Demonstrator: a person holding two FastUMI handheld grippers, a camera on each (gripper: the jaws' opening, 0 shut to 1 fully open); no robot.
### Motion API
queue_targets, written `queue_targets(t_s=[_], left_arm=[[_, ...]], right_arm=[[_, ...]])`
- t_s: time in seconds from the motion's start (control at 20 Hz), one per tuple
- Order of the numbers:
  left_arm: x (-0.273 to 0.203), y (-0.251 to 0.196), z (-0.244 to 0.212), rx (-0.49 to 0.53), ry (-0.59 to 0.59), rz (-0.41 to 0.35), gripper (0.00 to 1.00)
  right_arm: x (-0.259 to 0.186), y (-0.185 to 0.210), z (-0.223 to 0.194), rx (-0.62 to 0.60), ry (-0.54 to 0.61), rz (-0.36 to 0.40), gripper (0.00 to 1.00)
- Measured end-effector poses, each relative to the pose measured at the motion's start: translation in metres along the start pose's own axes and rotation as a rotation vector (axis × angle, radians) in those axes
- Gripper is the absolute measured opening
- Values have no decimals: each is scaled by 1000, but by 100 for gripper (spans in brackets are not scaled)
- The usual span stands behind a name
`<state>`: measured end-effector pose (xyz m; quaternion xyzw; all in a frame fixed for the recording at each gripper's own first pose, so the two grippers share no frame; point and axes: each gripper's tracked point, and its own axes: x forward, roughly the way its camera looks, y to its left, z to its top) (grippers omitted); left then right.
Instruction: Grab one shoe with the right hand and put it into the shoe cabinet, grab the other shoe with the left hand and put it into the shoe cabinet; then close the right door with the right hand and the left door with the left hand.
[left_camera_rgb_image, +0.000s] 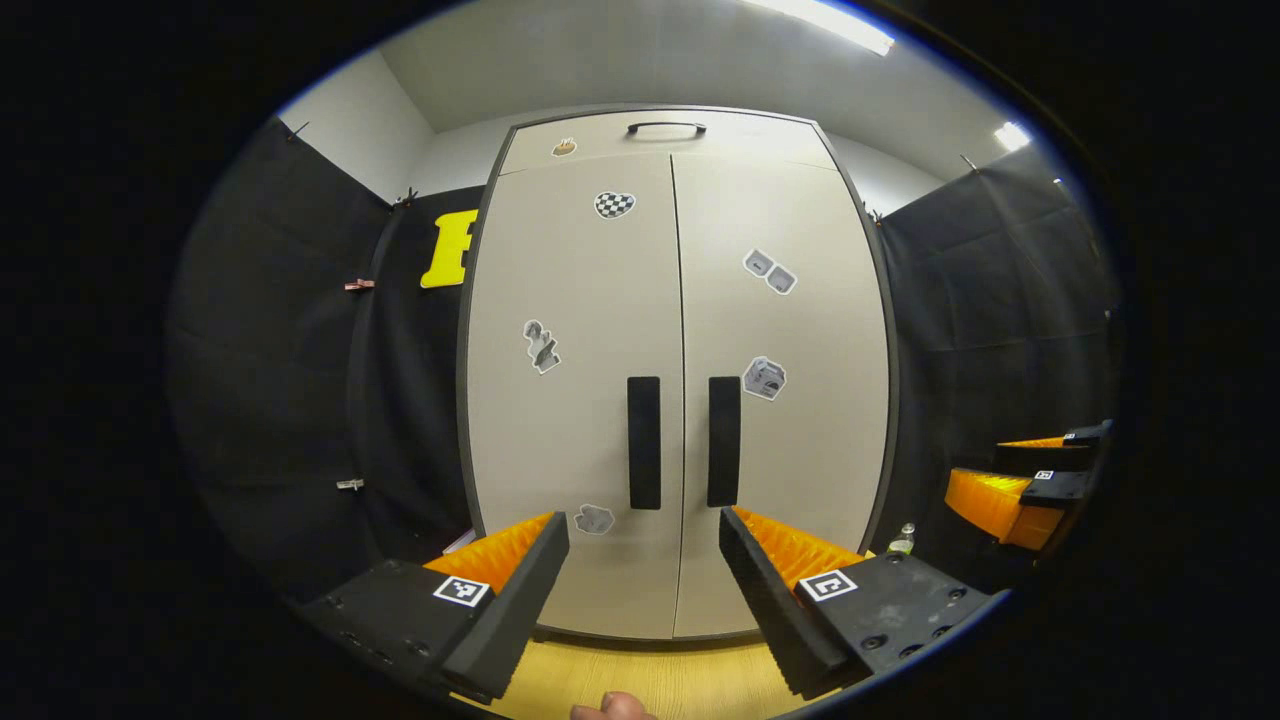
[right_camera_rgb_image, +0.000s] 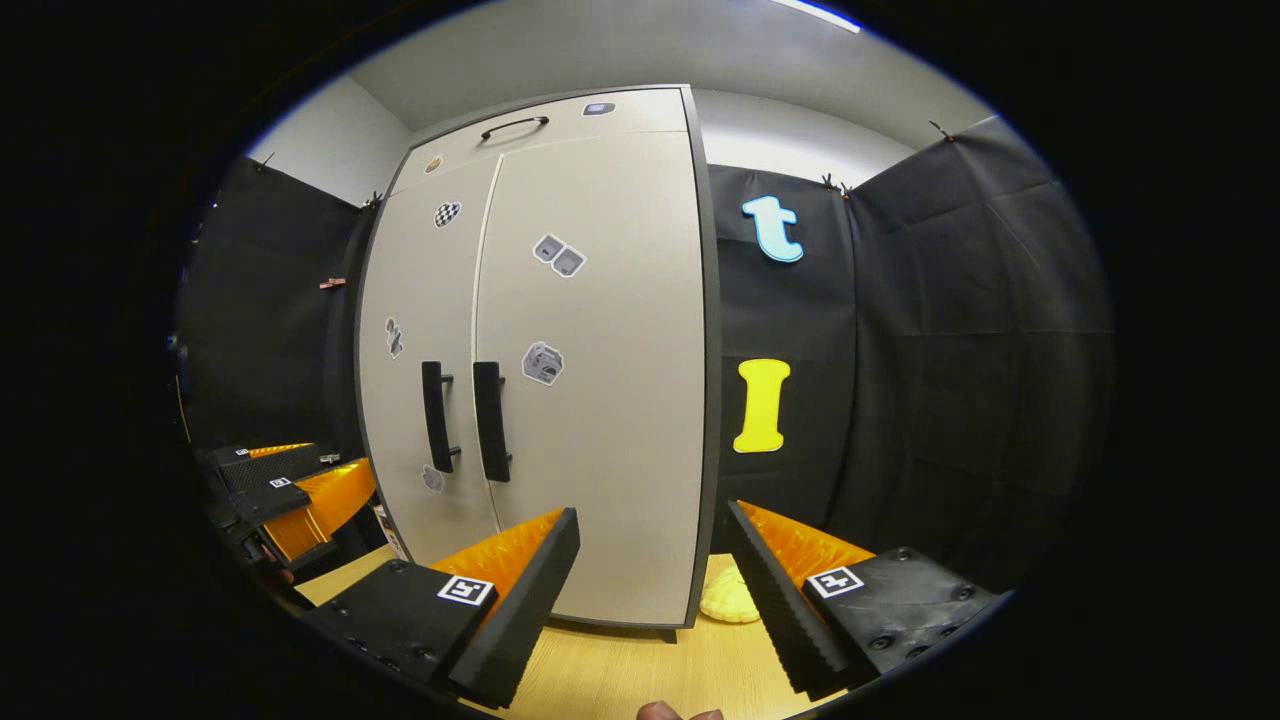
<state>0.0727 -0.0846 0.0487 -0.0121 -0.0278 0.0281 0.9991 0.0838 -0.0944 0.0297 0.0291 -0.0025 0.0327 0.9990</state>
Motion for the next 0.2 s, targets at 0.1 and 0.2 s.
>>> queue_targets(t_s=[0.1,0.2], left_arm=[[-1,-3,1,7,2,-6,96],[-4,-7,2,14,1,-13,96]], right_arm=[[-2,-2,0,5,1,-4,98],[-4,-6,1,7,0,-9,98]])
